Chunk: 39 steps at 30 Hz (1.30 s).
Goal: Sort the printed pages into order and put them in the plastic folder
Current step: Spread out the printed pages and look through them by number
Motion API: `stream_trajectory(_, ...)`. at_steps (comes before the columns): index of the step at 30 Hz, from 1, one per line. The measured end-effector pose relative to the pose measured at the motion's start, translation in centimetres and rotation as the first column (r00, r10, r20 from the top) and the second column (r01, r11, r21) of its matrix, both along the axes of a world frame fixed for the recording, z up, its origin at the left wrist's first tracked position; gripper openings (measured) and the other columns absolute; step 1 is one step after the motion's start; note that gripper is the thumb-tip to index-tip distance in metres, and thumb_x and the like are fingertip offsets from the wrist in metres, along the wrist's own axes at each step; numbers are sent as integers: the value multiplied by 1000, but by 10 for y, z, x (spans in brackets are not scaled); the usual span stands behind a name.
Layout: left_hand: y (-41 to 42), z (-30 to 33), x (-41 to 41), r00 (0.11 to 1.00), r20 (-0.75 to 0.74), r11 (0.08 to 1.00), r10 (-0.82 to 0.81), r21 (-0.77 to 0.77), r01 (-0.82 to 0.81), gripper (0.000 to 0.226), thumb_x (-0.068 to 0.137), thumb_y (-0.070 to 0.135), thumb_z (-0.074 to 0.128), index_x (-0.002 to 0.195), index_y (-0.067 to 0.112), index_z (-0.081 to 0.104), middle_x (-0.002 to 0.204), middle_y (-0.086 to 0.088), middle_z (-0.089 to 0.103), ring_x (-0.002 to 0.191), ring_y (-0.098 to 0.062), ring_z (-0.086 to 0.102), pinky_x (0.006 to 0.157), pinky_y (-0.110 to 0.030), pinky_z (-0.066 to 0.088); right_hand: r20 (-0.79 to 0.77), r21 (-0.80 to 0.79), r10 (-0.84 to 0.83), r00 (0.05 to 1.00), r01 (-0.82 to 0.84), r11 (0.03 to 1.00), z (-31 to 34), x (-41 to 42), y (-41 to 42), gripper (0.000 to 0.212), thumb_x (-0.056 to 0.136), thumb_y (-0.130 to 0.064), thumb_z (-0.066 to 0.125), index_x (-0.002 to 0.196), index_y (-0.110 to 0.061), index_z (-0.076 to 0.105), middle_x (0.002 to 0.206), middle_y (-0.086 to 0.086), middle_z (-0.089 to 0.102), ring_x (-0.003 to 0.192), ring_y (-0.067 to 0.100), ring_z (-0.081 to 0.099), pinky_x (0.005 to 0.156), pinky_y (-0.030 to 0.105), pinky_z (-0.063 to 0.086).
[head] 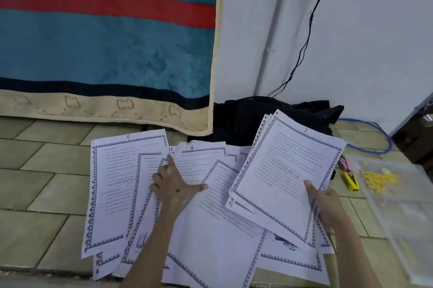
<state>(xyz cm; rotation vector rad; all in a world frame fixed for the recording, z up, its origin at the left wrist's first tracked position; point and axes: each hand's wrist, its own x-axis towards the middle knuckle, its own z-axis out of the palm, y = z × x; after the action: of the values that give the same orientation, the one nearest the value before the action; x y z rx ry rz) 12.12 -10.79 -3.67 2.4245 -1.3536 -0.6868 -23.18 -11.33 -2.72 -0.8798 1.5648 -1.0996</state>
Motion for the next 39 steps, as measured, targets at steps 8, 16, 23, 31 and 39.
stream_trajectory(8,-8,-9,-53,985,64,986,-159,48,157,139,38,98,41,146,34,-19,153,-20,-25,139,-44,-23,101,-69,-15,-48,-57,-5,999,2,998,0,-16,2,43,81,-34,68,113,-6,64,106,12,69,86,23,68,63,31,58)
stream_trajectory(16,-12,-3,-7,991,135,999,-5,-37,10,104,67,89,29,148,36,-10,155,-17,-20,141,-44,-18,105,-70,-6,-154,-76,-29,988,18,997,6,-9,4,44,83,-30,65,118,-3,61,107,15,66,96,32,63,90,46,49)
stream_trajectory(23,1,-26,-34,987,142,997,-76,8,76,108,61,94,23,147,36,-11,151,-18,-27,131,-48,-35,90,-67,-30,-157,-66,-43,987,33,997,5,-7,1,63,71,-42,69,122,-5,60,108,14,64,102,33,62,93,44,46)
stream_trajectory(31,-10,-22,-35,992,125,998,31,50,-38,120,60,94,17,147,19,-16,146,-18,-33,133,-43,-35,81,-66,-37,-101,9,65,993,-64,998,1,0,-1,35,79,-30,71,102,-5,66,81,7,73,76,24,65,85,46,50)
stream_trajectory(39,-13,-18,-26,996,94,1000,12,19,-14,90,81,78,13,150,23,-8,155,-17,-21,139,-40,-27,97,-68,-23,-237,-152,185,954,-224,963,-18,44,9,25,88,-17,64,112,-9,64,100,5,68,99,26,64,81,33,46)
